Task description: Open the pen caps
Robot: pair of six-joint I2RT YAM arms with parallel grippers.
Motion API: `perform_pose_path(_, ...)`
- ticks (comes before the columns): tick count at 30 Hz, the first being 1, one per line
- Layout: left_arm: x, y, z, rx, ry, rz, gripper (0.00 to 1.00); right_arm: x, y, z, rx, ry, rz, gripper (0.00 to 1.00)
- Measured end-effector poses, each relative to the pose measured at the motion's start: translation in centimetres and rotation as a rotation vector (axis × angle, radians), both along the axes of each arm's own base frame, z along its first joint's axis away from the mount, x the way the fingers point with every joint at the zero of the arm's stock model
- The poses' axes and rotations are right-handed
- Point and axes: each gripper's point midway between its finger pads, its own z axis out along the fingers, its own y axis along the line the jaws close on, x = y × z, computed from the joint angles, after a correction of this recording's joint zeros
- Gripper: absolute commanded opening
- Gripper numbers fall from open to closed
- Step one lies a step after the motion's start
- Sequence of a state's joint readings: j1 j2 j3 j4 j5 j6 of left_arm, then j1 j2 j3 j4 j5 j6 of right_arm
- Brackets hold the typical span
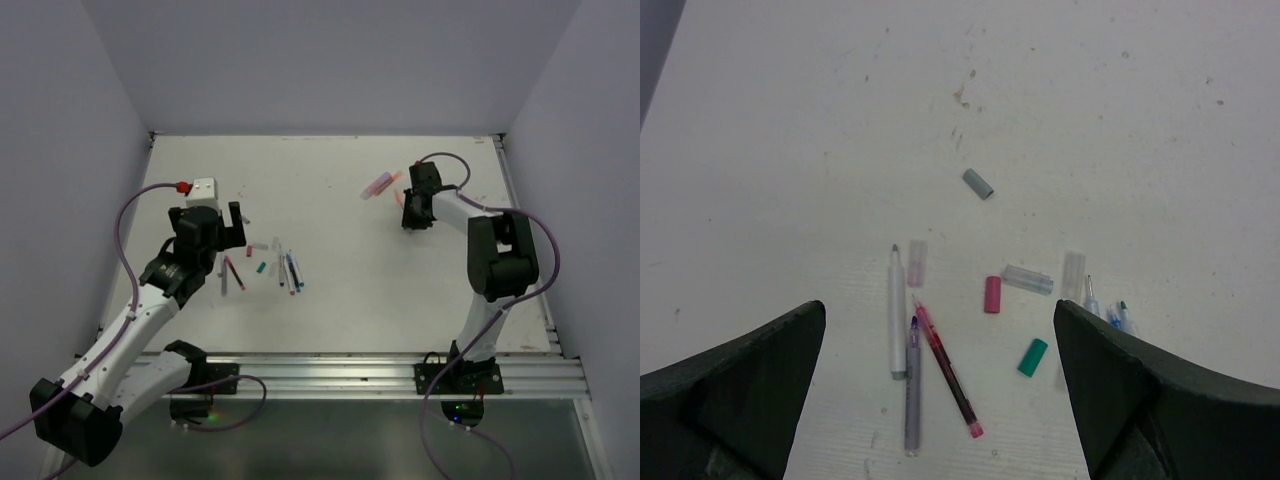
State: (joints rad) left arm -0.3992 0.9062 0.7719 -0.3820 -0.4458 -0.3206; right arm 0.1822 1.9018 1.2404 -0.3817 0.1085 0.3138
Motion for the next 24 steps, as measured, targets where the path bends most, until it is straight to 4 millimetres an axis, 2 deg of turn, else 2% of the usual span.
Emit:
perform_pose_path(2,0.0,-0.1,0.0,-0.002,0.001,-0.004,1.00,-0.6,0.0,0.4,0.004,0.001,0.003,0.00)
perform_pose_path(5,0.0,-0.5,-0.2,-0.010,0.008,-0.021,1.00,-1.0,0.3,2.0,0.027,-0.032,0.015,0.00)
perform_pose_path(11,0.2,-2.1,-0.9,-0.069,0.038,-0.072,1.00,-1.5,2.9,8.3,0.116,-0.218,0.091,0.00)
perform_pose_path(14,0.5,-3.5,-0.6,-0.137,0.048,-0.103,1.00,-2.3,5.6,10.7,0.184,-0.307,0.175,0.00)
perform_pose_path(16,1.0,-4.8,0.5,-0.202,0.041,-0.128,1.00,-3.4,7.8,11.6,0.234,-0.356,0.245,0.00)
perform_pose_path(22,3.5,-9.4,5.4,-0.437,-0.025,-0.218,1.00,-8.5,15.3,12.6,0.341,-0.426,0.471,0.00)
perform_pose_path(24,4.5,-11.0,6.2,-0.506,-0.028,-0.242,1.00,-9.8,17.5,12.9,0.354,-0.447,0.531,0.00)
